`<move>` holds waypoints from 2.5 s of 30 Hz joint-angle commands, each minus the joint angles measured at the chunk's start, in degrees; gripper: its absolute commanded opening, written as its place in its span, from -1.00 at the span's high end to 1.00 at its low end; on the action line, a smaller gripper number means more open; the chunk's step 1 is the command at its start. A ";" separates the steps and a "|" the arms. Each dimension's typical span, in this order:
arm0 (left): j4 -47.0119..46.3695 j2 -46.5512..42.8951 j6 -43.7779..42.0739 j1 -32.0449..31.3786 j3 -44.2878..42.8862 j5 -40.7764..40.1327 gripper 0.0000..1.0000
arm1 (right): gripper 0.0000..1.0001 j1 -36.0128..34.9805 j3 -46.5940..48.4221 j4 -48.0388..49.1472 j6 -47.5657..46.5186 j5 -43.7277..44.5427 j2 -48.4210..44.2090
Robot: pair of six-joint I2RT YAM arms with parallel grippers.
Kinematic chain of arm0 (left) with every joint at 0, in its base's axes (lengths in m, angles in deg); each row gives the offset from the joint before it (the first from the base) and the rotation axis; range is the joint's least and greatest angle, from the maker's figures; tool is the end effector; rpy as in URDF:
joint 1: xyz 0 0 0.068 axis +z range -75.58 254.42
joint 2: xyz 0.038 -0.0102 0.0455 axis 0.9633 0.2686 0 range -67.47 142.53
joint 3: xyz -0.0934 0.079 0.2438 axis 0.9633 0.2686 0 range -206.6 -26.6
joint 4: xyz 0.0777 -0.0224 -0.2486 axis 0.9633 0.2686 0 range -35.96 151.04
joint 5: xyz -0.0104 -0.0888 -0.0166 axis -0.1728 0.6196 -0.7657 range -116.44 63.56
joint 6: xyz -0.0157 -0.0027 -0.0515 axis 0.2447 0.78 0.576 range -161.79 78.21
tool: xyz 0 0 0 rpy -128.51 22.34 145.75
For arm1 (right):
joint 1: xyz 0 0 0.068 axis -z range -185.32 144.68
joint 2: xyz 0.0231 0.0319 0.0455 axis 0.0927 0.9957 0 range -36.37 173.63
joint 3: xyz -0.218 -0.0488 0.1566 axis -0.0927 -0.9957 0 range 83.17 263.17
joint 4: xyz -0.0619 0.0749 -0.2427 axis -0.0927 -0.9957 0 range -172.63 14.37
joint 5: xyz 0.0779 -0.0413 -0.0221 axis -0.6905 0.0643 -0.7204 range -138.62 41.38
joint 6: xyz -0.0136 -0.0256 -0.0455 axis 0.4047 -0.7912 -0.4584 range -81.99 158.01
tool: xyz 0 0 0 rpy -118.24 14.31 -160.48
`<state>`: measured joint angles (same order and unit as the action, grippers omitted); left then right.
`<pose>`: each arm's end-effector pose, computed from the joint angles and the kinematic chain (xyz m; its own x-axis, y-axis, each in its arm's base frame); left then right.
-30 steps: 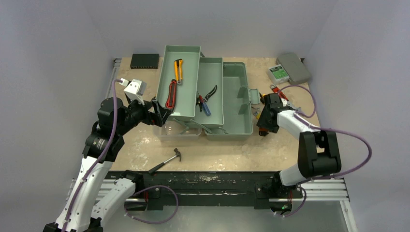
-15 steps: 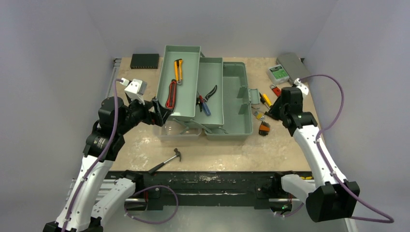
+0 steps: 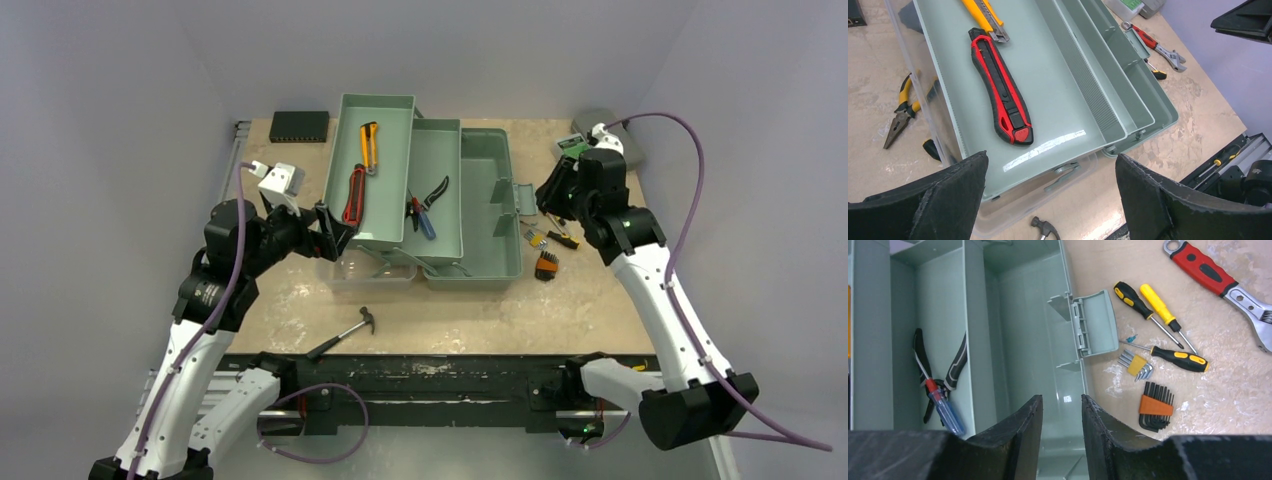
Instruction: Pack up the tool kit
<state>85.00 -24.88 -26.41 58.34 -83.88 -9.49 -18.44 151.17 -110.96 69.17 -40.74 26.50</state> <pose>0.1424 -0.0518 0.3820 -0.4012 -0.1483 -0.9039 0.4434 0.8321 -0.3333 0.2278 0.0481 0.3752 -0.4759 0.4154 -0.7752 0.1597 0.9076 0.3883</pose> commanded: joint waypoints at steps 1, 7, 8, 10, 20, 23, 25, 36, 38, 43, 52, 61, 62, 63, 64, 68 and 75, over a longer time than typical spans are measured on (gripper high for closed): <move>-1.57 0.36 -1.05 0.52 -0.87 0.62 -0.89 | 0.28 -0.85 4.55 -5.10 -2.56 3.24 3.21; -1.73 0.48 -0.88 0.63 -0.84 1.24 -0.89 | -0.98 1.04 -3.58 -9.16 -3.04 10.75 6.01; -1.70 0.60 -0.81 0.61 -0.82 1.24 -0.89 | -0.98 2.21 -5.13 -9.02 -3.17 10.26 6.51; -1.69 0.94 -0.72 0.61 -0.90 1.59 -0.89 | -0.98 4.90 -8.74 -7.09 -3.43 8.66 6.86; -1.93 1.15 -0.24 0.61 -0.91 2.91 -0.89 | -0.82 8.45 -15.27 1.89 -1.26 2.58 16.37; -1.88 1.18 -0.20 0.61 -0.91 2.86 -0.89 | -0.79 8.33 -14.66 4.13 -2.53 2.52 20.52; -1.90 1.18 -0.26 0.65 -0.92 2.81 -0.89 | -0.79 8.25 -14.51 5.32 -2.75 2.00 23.34; -1.65 1.29 -0.61 0.61 -1.00 2.20 -0.89 | -0.51 8.16 -16.14 9.32 -1.75 3.28 31.62; -1.61 1.19 -0.61 0.61 -1.01 2.13 -0.89 | -0.39 8.15 -16.64 9.52 -1.47 0.00 32.22; -1.43 0.90 -0.61 0.61 -1.00 1.79 -0.89 | -0.36 8.26 -17.86 9.09 -1.13 -1.72 31.68; -1.48 0.66 -0.60 0.61 -1.04 2.21 -0.89 | 0.35 8.23 -19.79 8.09 -0.77 0.23 28.20; -1.43 0.48 -0.70 0.61 -1.04 1.92 -0.89 | 0.51 8.35 -17.72 4.07 0.47 3.60 16.10; -1.44 0.48 -0.74 0.61 -1.07 1.94 -0.89 | 0.51 8.32 -17.20 3.30 0.50 3.87 14.27; -1.46 0.52 -0.70 0.61 -1.03 1.88 -0.89 | 0.51 8.36 -16.57 2.08 0.57 4.22 12.56; -1.43 0.56 -0.70 0.61 -1.00 1.92 -0.89 | 0.52 8.35 -15.80 1.12 0.57 4.42 10.84; -1.43 0.66 -0.70 0.61 -1.00 2.03 -0.89 | 0.52 8.24 -10.96 -2.69 -1.11 4.37 5.28; -1.44 0.59 -0.61 0.61 -1.13 2.26 -0.89 | 0.50 6.61 -1.96 -1.51 -2.25 -7.28 2.07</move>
<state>85.00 -23.77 -26.39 58.63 -83.88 -7.59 -10.22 143.63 -113.49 67.64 -41.31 29.43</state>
